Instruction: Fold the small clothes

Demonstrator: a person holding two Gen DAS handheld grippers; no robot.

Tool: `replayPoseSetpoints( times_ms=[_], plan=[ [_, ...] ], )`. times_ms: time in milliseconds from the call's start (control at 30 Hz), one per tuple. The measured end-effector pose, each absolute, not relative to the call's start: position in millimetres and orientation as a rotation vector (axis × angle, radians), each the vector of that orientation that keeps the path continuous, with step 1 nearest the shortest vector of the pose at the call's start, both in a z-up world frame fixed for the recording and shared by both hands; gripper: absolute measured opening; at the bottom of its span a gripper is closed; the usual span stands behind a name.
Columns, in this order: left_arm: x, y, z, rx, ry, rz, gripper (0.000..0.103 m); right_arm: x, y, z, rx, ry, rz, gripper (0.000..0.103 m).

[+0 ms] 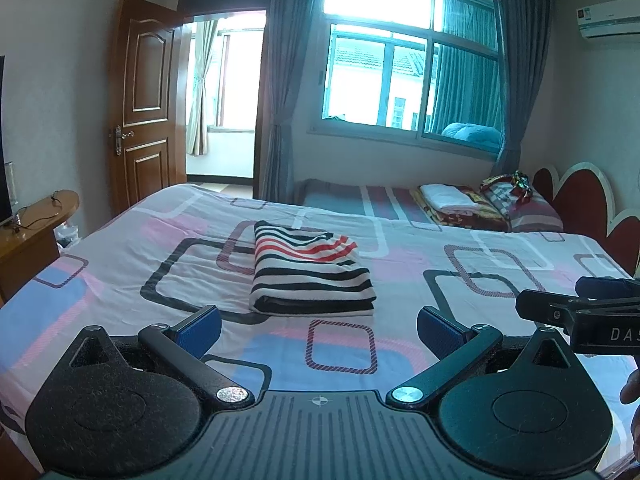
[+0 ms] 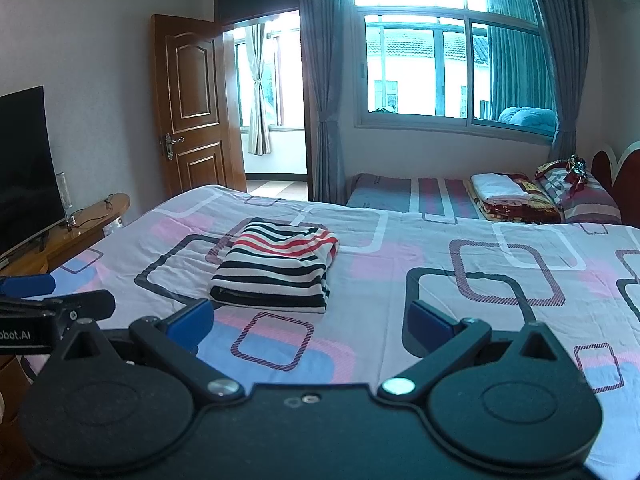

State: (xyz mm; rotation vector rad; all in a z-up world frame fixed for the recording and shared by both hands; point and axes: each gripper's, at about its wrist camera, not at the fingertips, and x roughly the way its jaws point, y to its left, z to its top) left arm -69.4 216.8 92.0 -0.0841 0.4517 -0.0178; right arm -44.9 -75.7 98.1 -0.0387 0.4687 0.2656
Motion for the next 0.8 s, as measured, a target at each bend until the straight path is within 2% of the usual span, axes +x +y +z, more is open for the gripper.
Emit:
replayPoseSetpoints(
  times_ms=[800],
  plan=[
    [-70.0, 213.9, 95.5, -0.071, 0.409, -0.005, 0.103, -43.6, -75.3, 97.0, -0.041, 0.468, 0.274, 0.102]
  ],
)
